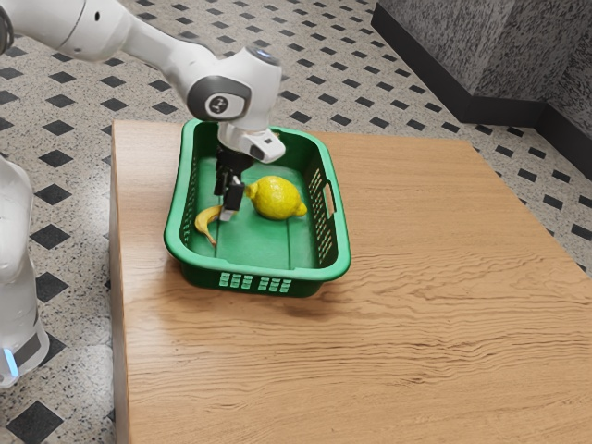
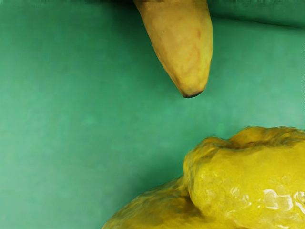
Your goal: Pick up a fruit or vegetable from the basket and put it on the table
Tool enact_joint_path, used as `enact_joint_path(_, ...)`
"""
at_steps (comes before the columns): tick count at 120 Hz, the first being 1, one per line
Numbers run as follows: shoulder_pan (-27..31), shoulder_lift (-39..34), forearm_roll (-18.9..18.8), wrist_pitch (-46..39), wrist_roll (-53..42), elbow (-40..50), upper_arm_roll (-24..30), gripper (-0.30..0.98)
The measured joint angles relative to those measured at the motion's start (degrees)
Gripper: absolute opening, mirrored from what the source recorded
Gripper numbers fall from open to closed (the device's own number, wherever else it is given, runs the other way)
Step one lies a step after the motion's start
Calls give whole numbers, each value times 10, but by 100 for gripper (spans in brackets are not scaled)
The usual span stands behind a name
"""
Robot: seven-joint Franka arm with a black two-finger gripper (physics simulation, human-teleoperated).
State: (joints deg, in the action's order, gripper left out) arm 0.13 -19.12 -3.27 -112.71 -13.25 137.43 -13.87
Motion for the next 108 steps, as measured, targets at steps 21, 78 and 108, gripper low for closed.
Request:
enact_joint_path(21, 0, -2, 1, 1, -4, 6, 0, 68)
enact_joint_path(78, 0, 2, 8, -16, -8, 24, 1, 66)
enact_joint_path(108, 0, 2, 11, -30, -5, 25, 1, 55)
